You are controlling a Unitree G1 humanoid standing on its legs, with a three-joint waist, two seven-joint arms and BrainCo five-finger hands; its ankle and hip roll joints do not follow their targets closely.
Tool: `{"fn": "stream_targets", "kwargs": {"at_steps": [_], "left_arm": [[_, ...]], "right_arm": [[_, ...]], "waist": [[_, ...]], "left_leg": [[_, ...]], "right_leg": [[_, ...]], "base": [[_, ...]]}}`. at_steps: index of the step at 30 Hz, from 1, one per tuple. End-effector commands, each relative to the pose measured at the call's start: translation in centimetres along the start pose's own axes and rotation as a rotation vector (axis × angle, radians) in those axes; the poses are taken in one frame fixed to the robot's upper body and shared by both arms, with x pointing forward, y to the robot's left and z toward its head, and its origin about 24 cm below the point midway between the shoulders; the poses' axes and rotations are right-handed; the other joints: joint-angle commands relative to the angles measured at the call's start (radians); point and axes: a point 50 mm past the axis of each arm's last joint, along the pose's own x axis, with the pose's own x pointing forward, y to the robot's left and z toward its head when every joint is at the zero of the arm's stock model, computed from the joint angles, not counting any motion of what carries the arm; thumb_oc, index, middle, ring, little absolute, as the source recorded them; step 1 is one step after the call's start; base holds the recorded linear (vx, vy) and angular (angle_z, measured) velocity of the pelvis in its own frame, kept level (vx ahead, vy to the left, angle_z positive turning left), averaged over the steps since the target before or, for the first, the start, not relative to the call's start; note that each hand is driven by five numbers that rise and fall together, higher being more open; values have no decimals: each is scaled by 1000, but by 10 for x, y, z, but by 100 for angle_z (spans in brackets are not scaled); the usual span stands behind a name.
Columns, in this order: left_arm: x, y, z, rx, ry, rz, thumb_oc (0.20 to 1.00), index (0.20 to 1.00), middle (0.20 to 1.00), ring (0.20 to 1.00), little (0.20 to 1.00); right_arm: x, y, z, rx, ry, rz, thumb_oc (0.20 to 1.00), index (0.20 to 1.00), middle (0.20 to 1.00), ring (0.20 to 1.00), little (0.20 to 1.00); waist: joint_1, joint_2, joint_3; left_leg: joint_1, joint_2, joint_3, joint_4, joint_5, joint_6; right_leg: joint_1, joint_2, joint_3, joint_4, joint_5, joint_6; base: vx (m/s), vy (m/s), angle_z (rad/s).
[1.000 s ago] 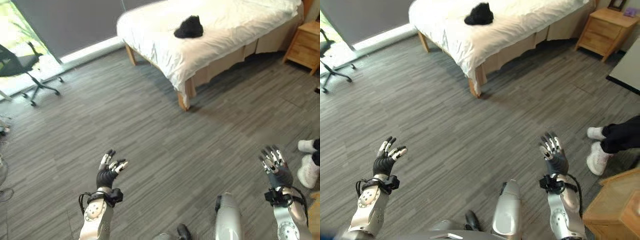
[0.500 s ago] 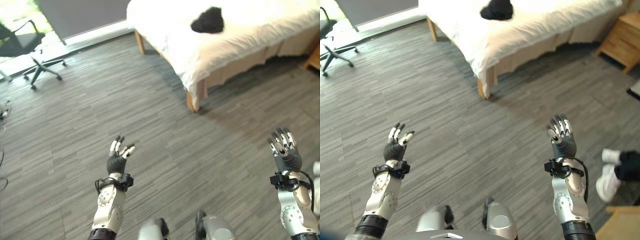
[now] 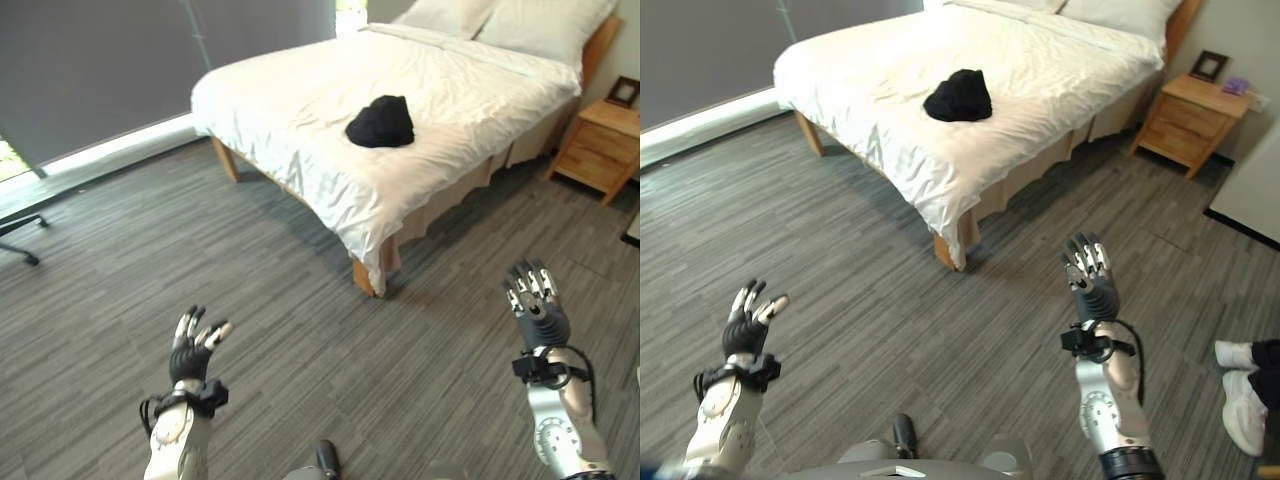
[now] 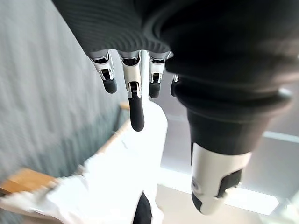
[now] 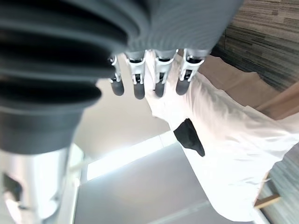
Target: Pick up bed clothes into laundry basket.
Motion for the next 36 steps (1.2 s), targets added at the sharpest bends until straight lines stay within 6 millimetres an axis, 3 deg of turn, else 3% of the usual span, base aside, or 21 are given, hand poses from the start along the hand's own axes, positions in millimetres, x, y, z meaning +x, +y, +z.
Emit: {"fn": "stream_targets", "kwargs": {"at_steps": [1, 3, 5, 6, 8, 9, 12, 13, 15, 16, 18, 20, 22, 23, 24, 25, 29, 32, 33, 35, 36], "left_arm": [[4, 4, 35, 14, -170, -17, 1000, 1000, 1000, 1000, 1000], [5, 1, 34, 3, -171, -23, 1000, 1000, 1000, 1000, 1000], [7, -2, 34, 2, -174, -30, 1000, 1000, 1000, 1000, 1000], [7, -2, 34, 2, -174, -31, 1000, 1000, 1000, 1000, 1000], [10, -9, 37, 9, -190, -61, 1000, 1000, 1000, 1000, 1000], [11, -11, 36, 8, -187, -64, 1000, 1000, 1000, 1000, 1000], [11, -17, 34, -15, -189, -86, 1000, 1000, 1000, 1000, 1000], [10, -22, 27, -68, -168, -81, 1000, 1000, 1000, 1000, 1000], [9, -24, 25, -85, -157, -96, 1000, 1000, 1000, 1000, 1000], [8, -24, 26, -82, -157, -105, 1000, 1000, 1000, 1000, 1000], [7, -25, 24, -89, -148, -107, 1000, 1000, 1000, 1000, 1000], [7, -25, 22, -92, -140, -105, 1000, 1000, 1000, 1000, 1000], [6, -25, 19, -107, -124, -109, 1000, 1000, 1000, 1000, 1000], [6, -25, 19, -107, -123, -109, 1000, 1000, 1000, 1000, 1000], [6, -24, 17, -102, -117, -103, 1000, 1000, 1000, 1000, 1000], [6, -24, 17, -101, -119, -99, 1000, 1000, 1000, 1000, 1000], [7, -22, 20, -83, -136, -87, 1000, 1000, 1000, 1000, 1000], [9, -19, 33, -45, -185, -85, 1000, 1000, 1000, 1000, 1000], [18, -20, 54, -17, -268, -83, 1000, 1000, 1000, 1000, 1000], [22, -21, 59, -8, -286, -81, 1000, 1000, 1000, 1000, 1000], [25, -24, 66, -3, -310, -87, 1000, 1000, 1000, 1000, 1000]], "right_arm": [[24, 3, 37, -91, -131, 83, 1000, 1000, 1000, 1000, 1000], [23, -2, 41, -100, -146, 58, 1000, 1000, 1000, 1000, 1000], [23, -4, 42, -108, -154, 44, 1000, 1000, 1000, 1000, 1000], [23, -4, 42, -110, -155, 43, 1000, 1000, 1000, 1000, 1000], [22, -5, 43, -139, -149, 43, 1000, 1000, 1000, 1000, 1000], [22, -5, 43, -146, -148, 47, 1000, 1000, 1000, 1000, 1000], [22, -5, 46, -155, -152, 60, 1000, 1000, 1000, 1000, 1000], [25, -4, 52, -182, -165, 76, 1000, 1000, 1000, 1000, 1000], [26, -4, 57, -183, -181, 90, 1000, 1000, 1000, 1000, 1000], [24, -7, 61, -198, -188, 90, 1000, 1000, 1000, 1000, 1000], [22, -13, 62, -208, -187, 58, 1000, 1000, 1000, 1000, 1000], [22, -15, 63, -220, -187, 50, 1000, 1000, 1000, 1000, 1000], [22, -16, 70, -249, -199, 61, 1000, 1000, 1000, 1000, 1000], [22, -16, 70, -249, -199, 61, 1000, 1000, 1000, 1000, 1000], [22, -16, 74, -296, -203, 76, 1000, 1000, 1000, 1000, 1000], [22, -14, 74, -307, -202, 89, 1000, 1000, 1000, 1000, 1000], [26, -11, 74, -321, -199, 111, 1000, 1000, 1000, 1000, 1000], [27, -2, 69, -289, -202, 138, 1000, 1000, 1000, 1000, 1000], [27, 2, 64, -267, -212, 128, 1000, 1000, 1000, 1000, 1000], [27, 4, 61, -265, -203, 132, 1000, 1000, 1000, 1000, 1000], [26, 5, 58, -272, -193, 137, 1000, 1000, 1000, 1000, 1000]], "waist": [[20, 48, 47], [2, 52, 44], [-10, 52, 34], [-10, 51, 35], [-30, 42, 20], [-37, 42, 14], [-54, 40, 11], [-59, 53, 16], [-45, 37, 32], [-30, 22, 42], [-12, 7, 56], [-5, 1, 59], [6, -11, 53], [7, -12, 54], [13, -3, 43], [18, 3, 38], [36, 29, 20], [49, 28, -9], [57, 18, -19], [58, 13, -16], [47, 12, -8]], "left_leg": [[75, 97, 8, -3, -59, -73], [100, 92, -3, -10, -84, -100], [145, 99, -8, -27, -121, -132], [140, 98, 0, -26, -113, -129], [202, 104, -4, -27, -157, -153], [235, 113, -10, -17, -186, -161], [241, 155, -27, 80, -181, -179], [159, 219, -59, 304, -94, -199], [47, 276, -77, 564, 16, -202], [5, 299, -74, 652, 40, -202], [-53, 287, -81, 706, 25, -207], [-84, 279, -84, 704, 17, -208], [-145, 310, -34, 539, 23, -208], [-141, 309, -32, 535, 24, -208], [-152, 302, -21, 310, 55, -211], [-146, 289, -34, 200, 76, -213], [-142, 276, -76, 2, 183, -235], [-120, 252, -49, 50, 120, -209], [-83, 201, -14, 77, 41, -153], [-59, 174, 3, 72, 18, -128], [-28, 152, 9, 61, 3, -109]], "right_leg": [[40, 62, -71, -497, 204, -17], [31, 41, -59, -704, 234, -8], [16, 15, -57, -886, 293, 31], [20, 15, -66, -903, 312, 26], [-11, -15, -69, -962, 385, 62], [-4, -9, -58, -936, 377, 71], [-8, 21, -46, -871, 347, 41], [17, 70, -63, -842, 293, -9], [78, 128, -84, -849, 237, -76], [117, 160, -93, -866, 207, -108], [177, 194, -88, -900, 176, -127], [201, 202, -81, -915, 173, -127], [253, 228, -78, -952, 159, -120], [254, 227, -77, -953, 160, -120], [268, 239, -71, -958, 144, -103], [279, 245, -68, -960, 135, -96], [344, 265, -65, -961, 102, -84], [379, 239, -55, -921, 59, -74], [330, 162, -47, -718, 86, -40], [274, 129, -25, -610, 130, -19], [230, 111, 0, -525, 190, -3]], "base": [[255, -112, -2], [382, -172, 15], [375, -172, 15], [371, -133, 7], [569, -304, 25], [584, -417, 36], [351, -318, 17], [311, -421, 54], [379, -595, 60], [320, -511, 33], [303, -351, -27], [232, -170, -46], [323, -129, -15], [389, -9, 1], [328, 61, -7], [329, 62, -26], [386, 60, -37], [447, 156, -73], [353, 300, -55], [254, 242, 17], [151, 213, 0]]}}
